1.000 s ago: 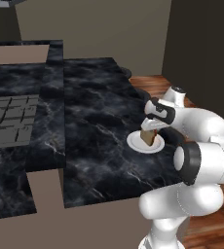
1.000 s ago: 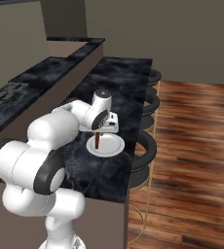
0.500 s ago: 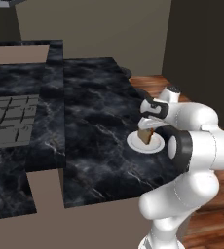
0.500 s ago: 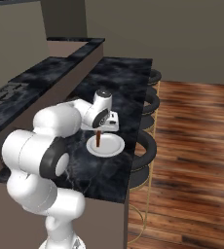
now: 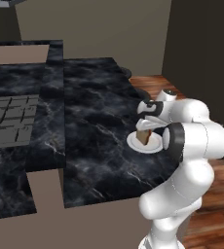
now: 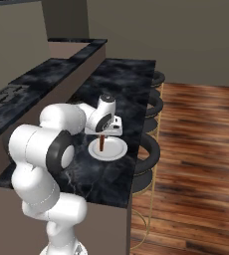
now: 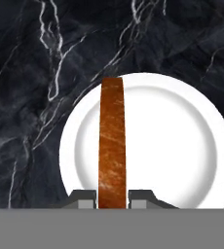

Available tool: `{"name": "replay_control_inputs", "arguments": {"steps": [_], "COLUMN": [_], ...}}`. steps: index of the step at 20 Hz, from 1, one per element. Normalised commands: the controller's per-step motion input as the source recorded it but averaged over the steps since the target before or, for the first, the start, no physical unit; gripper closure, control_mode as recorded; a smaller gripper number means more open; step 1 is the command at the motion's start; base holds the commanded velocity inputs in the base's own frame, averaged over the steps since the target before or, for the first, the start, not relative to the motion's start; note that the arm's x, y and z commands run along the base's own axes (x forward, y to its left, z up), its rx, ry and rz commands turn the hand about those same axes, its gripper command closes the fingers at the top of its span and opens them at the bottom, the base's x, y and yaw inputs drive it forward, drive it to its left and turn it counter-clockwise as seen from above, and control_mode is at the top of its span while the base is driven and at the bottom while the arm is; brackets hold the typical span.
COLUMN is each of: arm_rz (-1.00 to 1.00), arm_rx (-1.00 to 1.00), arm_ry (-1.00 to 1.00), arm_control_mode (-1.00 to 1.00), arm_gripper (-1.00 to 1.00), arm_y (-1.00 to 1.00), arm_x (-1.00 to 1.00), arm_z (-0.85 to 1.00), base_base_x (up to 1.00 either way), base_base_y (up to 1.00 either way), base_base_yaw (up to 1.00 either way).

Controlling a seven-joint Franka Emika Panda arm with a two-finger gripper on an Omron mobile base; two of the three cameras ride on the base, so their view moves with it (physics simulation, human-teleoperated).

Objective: Start the toaster. Once the lever pops up, take the bread to the plate on the dining counter.

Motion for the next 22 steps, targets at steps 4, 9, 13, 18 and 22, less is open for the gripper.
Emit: {"name": "replay_control_inputs", "arguments": {"steps": [4,9,13,18,22], "arm_rz": [0.00,0.00,0.00,0.00,0.00], "arm_rx": [0.00,0.00,0.00,0.00,0.00], "arm_ry": [0.00,0.00,0.00,0.00,0.01], "arm_control_mode": [-1.00,-1.00,-1.00,-1.00,-1.00], "arm_gripper": [1.00,1.00,1.00,1.00,1.00], "arm_y": [0.00,0.00,0.00,0.00,0.00], "arm_x": [0.11,0.05,0.01,0.00,0.00], "arm_z": [-0.15,-0.05,-0.07,-0.08,-0.05], "base_base_x": [0.00,0.00,0.00,0.00,0.00], "base_base_y": [0.00,0.00,0.00,0.00,0.00], "base_base_yaw": [0.00,0.00,0.00,0.00,0.00]}}
